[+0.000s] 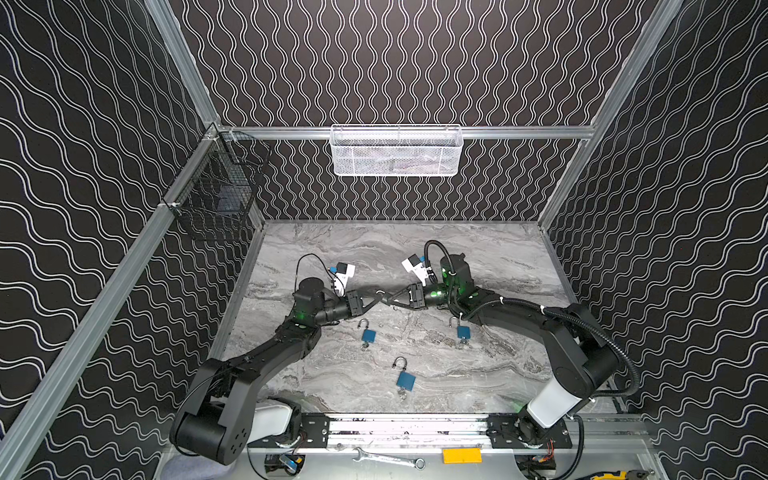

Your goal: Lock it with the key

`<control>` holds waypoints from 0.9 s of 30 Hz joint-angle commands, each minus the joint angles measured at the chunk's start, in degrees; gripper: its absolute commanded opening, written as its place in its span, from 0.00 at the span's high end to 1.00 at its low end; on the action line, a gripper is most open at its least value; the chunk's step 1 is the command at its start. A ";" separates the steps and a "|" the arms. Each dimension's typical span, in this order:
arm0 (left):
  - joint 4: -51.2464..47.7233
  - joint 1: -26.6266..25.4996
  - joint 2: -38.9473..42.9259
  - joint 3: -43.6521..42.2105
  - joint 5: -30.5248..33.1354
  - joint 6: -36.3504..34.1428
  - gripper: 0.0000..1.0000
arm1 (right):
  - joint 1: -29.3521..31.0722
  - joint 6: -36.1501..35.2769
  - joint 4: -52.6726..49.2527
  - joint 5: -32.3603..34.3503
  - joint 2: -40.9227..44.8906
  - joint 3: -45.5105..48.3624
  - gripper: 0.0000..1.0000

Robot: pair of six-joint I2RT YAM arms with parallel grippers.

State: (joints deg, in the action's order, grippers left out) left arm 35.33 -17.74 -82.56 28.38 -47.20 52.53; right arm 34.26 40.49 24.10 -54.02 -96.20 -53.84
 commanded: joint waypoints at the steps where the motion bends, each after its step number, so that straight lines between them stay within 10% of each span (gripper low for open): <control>1: 0.49 -0.02 -0.43 0.45 -1.80 -0.66 0.86 | 0.19 -0.85 2.45 -0.24 0.57 0.14 1.00; 15: 5.28 0.20 -2.07 0.19 -2.24 2.28 0.93 | 0.19 -2.67 0.86 -1.79 0.62 0.14 1.00; 19: 6.11 0.26 -1.83 -0.25 -1.87 3.01 0.74 | 0.20 -3.38 0.03 -1.99 1.01 -0.11 1.00; 27: 1.07 1.03 -0.04 0.98 0.29 0.80 0.68 | -0.10 -3.87 -0.33 -2.06 1.25 0.21 1.00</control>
State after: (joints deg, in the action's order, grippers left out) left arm 38.35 -17.08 -83.15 28.29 -48.27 55.42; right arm 34.22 36.97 22.39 -55.02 -95.68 -53.67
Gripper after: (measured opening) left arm 0.314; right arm 0.153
